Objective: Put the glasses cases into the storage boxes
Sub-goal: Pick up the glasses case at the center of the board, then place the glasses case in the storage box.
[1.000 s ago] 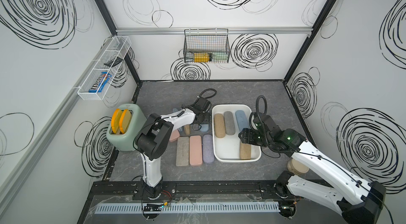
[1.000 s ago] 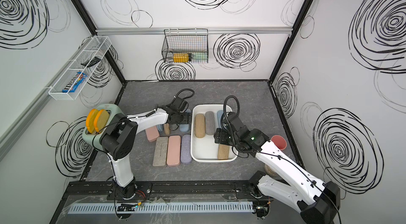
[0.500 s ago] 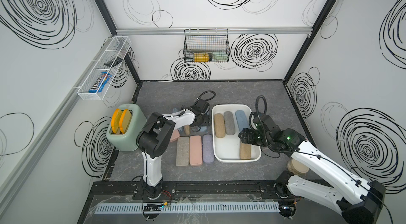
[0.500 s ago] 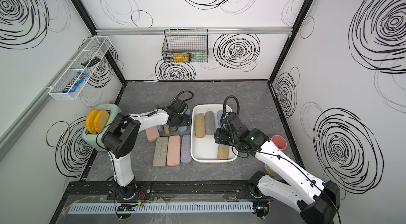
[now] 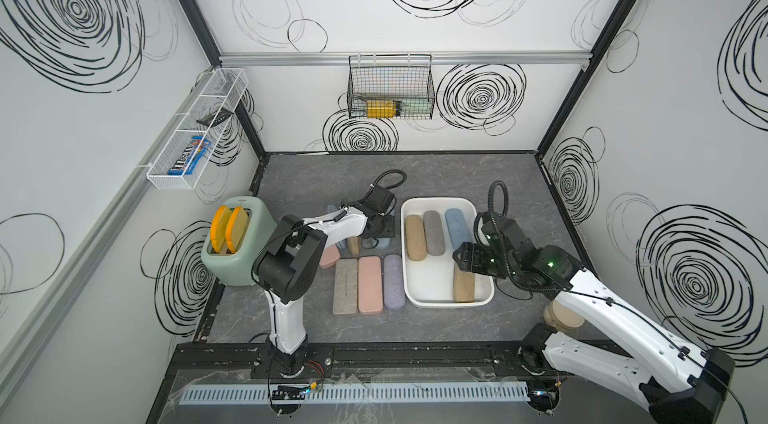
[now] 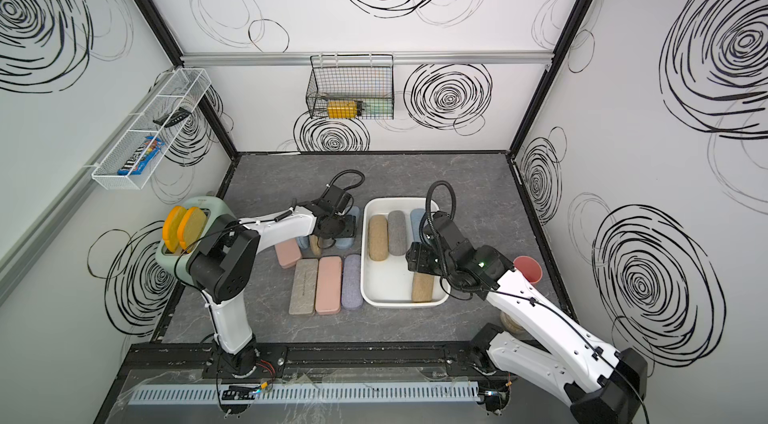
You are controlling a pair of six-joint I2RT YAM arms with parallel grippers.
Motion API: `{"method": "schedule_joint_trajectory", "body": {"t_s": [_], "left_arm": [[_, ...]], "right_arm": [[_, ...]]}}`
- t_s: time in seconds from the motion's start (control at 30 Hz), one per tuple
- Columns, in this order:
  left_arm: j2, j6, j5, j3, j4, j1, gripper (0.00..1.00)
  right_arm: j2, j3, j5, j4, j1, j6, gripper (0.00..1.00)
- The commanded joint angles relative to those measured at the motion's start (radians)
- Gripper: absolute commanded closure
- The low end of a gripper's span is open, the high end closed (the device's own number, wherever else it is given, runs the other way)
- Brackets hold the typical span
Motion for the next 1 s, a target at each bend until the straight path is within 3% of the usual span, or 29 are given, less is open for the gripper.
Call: {"method": "schedule_joint_trajectory", "body": {"t_s": [0.0, 0.37, 0.6, 0.77, 0.97], "left_arm": [[-0.021, 0.001, -0.024, -0.006, 0.001, 0.006, 0.4], [-0.155, 0.017, -0.083, 0.028, -0.067, -0.026, 0.53], [-0.342, -0.013, -0.076, 0.053, -0.148, -0.066, 0.55], [-0.479, -0.094, -0.022, 0.008, -0.175, -0.173, 0.56], [-0.545, -0.291, 0.019, -0.081, -0.162, -0.389, 0.58]], "right_arm": [[-0.026, 0.014, 0.02, -0.022, 0.003, 0.013, 0.27], [-0.077, 0.024, 0.048, -0.027, 0.002, 0.017, 0.27], [-0.141, 0.053, 0.088, -0.061, -0.005, 0.031, 0.27], [-0.211, 0.076, 0.162, -0.098, -0.023, 0.04, 0.27], [-0.212, 0.118, 0.181, -0.166, -0.059, 0.044, 0.28]]}}
